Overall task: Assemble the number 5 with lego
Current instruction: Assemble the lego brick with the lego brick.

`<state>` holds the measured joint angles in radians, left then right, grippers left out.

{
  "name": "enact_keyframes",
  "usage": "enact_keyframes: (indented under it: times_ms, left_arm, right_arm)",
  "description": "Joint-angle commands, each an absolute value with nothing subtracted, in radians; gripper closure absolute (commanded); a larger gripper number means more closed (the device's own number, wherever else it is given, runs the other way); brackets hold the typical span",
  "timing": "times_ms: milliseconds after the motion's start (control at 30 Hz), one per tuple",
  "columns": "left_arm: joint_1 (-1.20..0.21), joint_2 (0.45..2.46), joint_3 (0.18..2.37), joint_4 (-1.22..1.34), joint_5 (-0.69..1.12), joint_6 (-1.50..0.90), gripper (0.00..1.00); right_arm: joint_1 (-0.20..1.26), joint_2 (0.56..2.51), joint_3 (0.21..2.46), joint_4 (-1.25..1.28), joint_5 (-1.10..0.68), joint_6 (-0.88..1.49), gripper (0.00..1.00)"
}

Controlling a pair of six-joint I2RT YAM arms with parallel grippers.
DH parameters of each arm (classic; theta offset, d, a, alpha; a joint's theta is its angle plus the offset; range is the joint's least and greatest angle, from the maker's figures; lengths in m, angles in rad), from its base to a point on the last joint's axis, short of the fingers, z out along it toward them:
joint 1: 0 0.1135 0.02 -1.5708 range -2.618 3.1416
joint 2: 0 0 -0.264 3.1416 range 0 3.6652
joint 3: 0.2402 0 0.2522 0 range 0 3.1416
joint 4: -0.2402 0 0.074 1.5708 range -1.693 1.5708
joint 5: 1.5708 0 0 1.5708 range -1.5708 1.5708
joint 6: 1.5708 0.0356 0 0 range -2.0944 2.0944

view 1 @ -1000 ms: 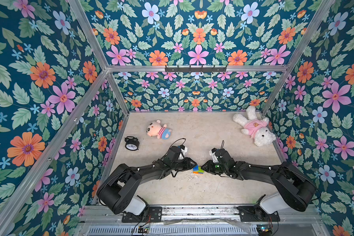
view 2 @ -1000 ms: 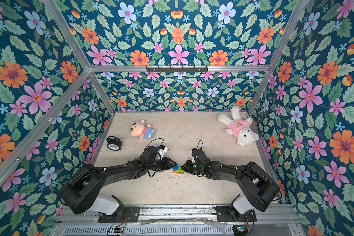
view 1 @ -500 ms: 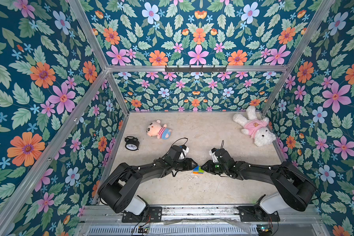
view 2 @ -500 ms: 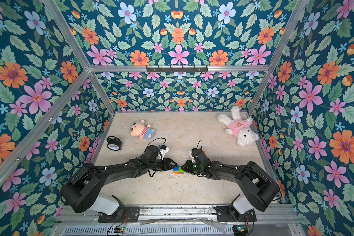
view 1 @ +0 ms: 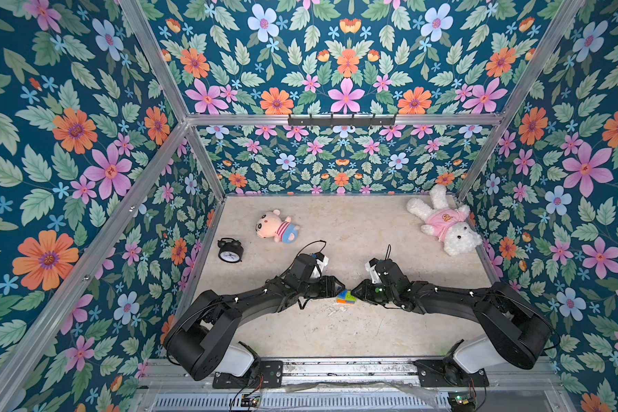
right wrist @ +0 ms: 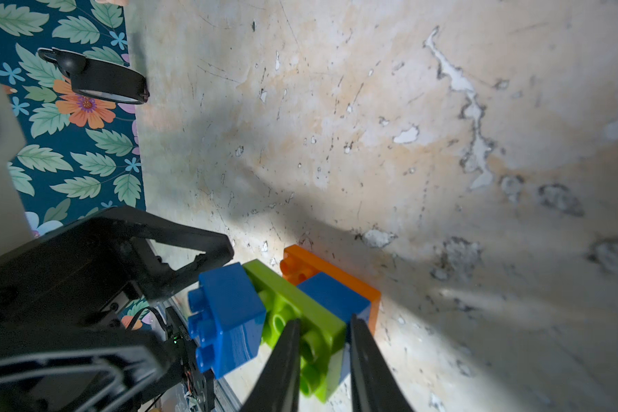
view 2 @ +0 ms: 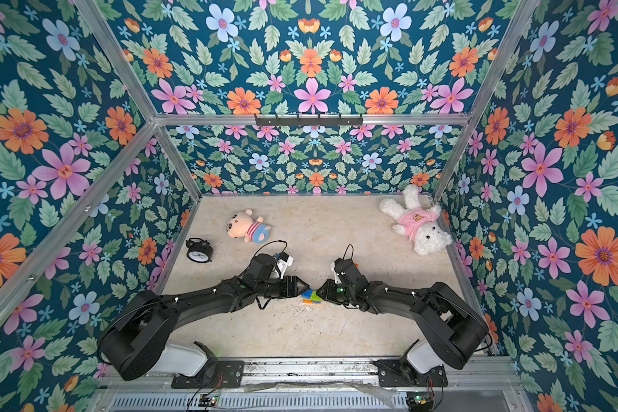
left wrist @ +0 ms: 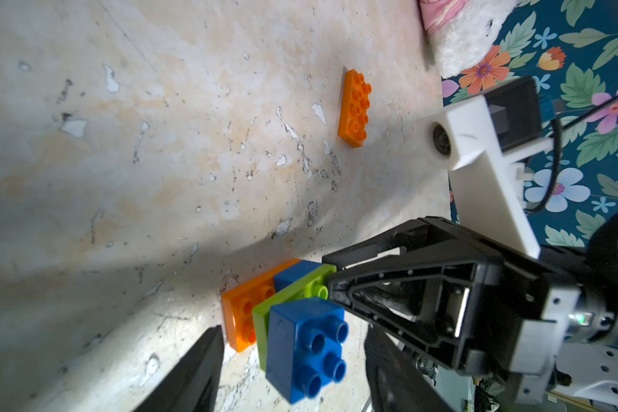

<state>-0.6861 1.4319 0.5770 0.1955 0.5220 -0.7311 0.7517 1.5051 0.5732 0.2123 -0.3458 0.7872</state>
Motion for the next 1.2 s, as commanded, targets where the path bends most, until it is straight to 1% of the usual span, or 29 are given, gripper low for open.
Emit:
enact_keyframes:
  times_ms: [0, 100, 233, 367, 700, 967, 1167]
  left_arm:
    - [-0.686, 1.432, 0.566, 0.217, 0.515, -0.744, 0.31]
    - [-0.686, 1.436, 0.552, 0.254, 0.534, -0.764, 0.36]
    - [-0.685, 1.434, 0.550, 0.265, 0.528, -0.775, 0.38]
    - [-0.688, 1.443, 0.542, 0.259, 0.507, -0.788, 0.43]
    - [-0.688, 1.443, 0.522, 0.228, 0.475, -0.790, 0.45]
    - [-0.694, 1.458, 0.522, 0.166, 0.464, -0.762, 0.41]
    - [-0.696, 1.453, 0.545, 0.134, 0.472, -0.735, 0.40]
  right_arm:
    - [0.752, 1.509, 0.567, 0.106, -0.314, 0.785, 0.73]
    - [0.755, 1.514, 0.571, 0.106, -0.316, 0.785, 0.74]
    - [0.758, 1.517, 0.572, 0.108, -0.317, 0.787, 0.74]
    - [0.759, 1.517, 0.572, 0.106, -0.318, 0.787, 0.74]
    - [0.767, 1.490, 0.582, 0.075, -0.303, 0.785, 0.74]
    - [0.782, 1.489, 0.590, 0.076, -0.300, 0.792, 0.73]
    - [0.787, 1.493, 0.604, 0.069, -0.296, 0.792, 0.72]
